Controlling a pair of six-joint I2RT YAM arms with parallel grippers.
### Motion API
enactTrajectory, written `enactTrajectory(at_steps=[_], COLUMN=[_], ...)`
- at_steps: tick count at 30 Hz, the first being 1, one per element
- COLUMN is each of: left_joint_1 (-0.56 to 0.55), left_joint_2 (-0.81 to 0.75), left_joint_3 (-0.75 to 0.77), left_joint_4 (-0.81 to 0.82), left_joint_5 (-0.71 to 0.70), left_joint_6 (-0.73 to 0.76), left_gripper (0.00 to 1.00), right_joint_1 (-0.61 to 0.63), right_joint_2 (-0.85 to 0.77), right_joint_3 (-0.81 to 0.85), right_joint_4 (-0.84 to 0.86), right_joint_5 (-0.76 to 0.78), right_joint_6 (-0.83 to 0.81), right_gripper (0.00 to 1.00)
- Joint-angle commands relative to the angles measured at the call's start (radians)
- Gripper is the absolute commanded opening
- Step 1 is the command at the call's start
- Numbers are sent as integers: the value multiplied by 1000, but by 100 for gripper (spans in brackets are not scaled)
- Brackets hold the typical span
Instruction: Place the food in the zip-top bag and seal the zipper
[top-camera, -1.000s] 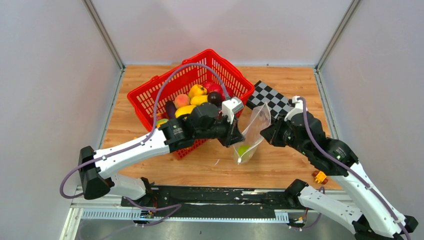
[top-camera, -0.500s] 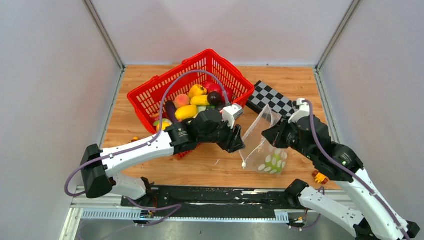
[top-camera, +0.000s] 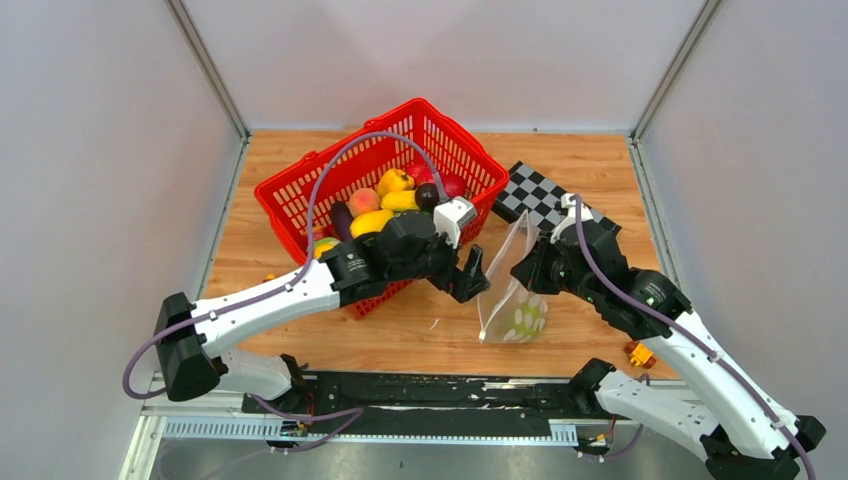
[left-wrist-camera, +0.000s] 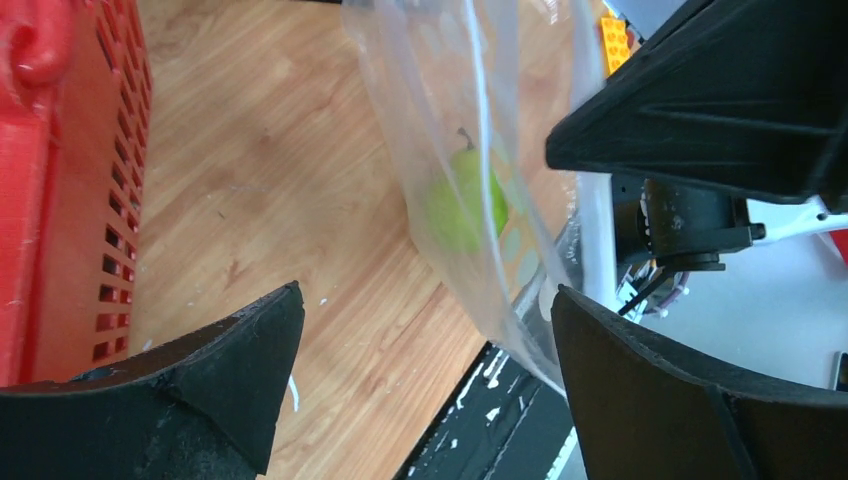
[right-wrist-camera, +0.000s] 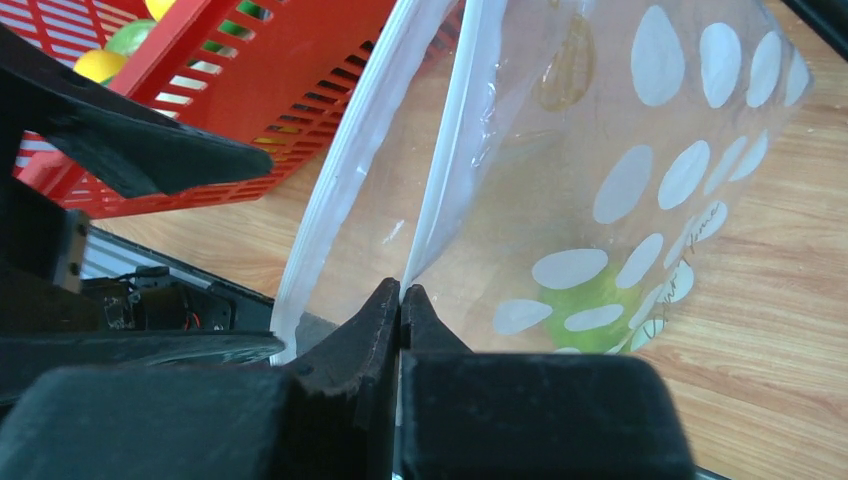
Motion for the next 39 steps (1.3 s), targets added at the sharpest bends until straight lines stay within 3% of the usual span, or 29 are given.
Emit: enactTrajectory(at_steps=[1, 5, 12, 17, 19, 24, 33, 39], left_joint_1=[7, 52, 311, 521, 569, 628, 643, 659], left_joint_2=[-84, -139, -174, -151, -127, -66, 144, 229], left_joint_3=[38, 54, 108, 114, 96, -12, -67, -49], left_joint_4=[44, 36, -114, -147, -133, -4, 217, 260], left_joint_5=[-16, -54, -54, 6, -42, -251, -409, -467], left_joint_6=[55, 120, 160, 174, 170, 69, 32, 27], left_gripper=[100, 100, 100, 100, 100, 100, 100, 100], right_joint_1=[-3, -3, -3, -4, -3, -3, -4, -4], right_joint_2=[10, 3, 1, 2, 6, 10, 6, -13], right_joint_3=[7, 1, 6, 4, 4, 5, 8, -1], right_joint_4=[34, 61, 57, 63, 66, 72, 60, 51], right_joint_5=[-43, -52, -51, -58, -66, -66, -61, -48], right_joint_6=[-30, -30, -30, -29, -29, -34, -45, -37], right_gripper=[0, 0, 0, 0, 0, 0, 0, 0])
